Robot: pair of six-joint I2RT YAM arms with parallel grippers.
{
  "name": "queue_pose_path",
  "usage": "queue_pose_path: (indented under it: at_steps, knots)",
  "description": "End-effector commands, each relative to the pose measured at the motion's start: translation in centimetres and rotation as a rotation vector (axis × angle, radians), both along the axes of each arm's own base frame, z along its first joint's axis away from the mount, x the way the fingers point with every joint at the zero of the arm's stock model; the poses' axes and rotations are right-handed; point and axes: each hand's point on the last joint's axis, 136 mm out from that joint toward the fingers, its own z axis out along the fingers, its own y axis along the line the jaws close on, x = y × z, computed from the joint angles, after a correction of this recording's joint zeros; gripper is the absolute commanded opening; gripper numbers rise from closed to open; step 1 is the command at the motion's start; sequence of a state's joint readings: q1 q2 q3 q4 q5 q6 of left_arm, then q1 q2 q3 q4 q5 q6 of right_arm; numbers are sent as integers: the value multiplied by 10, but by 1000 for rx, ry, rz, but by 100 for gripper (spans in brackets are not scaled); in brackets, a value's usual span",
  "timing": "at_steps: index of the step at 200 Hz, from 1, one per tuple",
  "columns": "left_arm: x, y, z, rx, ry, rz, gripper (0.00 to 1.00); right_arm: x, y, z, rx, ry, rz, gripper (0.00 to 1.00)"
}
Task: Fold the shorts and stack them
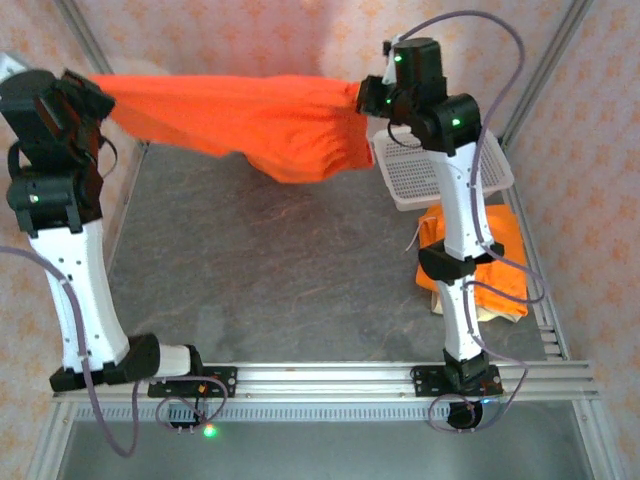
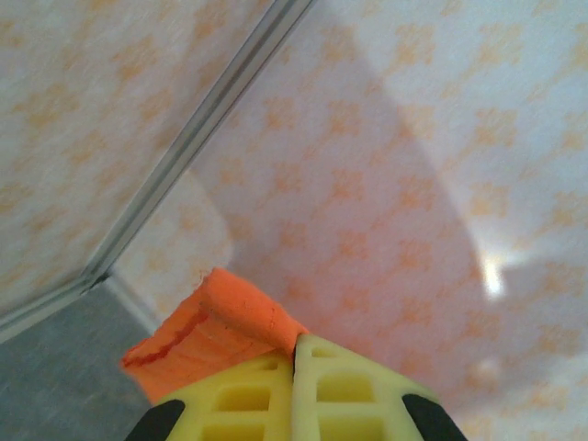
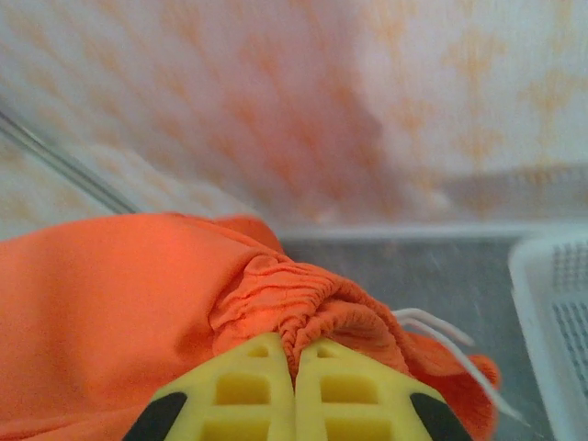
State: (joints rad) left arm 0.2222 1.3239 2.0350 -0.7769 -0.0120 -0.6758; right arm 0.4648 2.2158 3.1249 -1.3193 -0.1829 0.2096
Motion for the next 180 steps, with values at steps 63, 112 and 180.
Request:
queue_pose_path:
  at_steps: [63, 112, 180]
  knots:
    - [-14, 9, -233, -60, 569, 62, 0, -30, -27, -98, -491, 258, -138, 0]
    - [33, -5, -319, -99, 820, -9, 0, 2, 15, -177, -459, 384, -64, 0]
    - [111, -7, -323, -94, 822, -58, 0, 64, 60, -172, -154, 264, 15, 0]
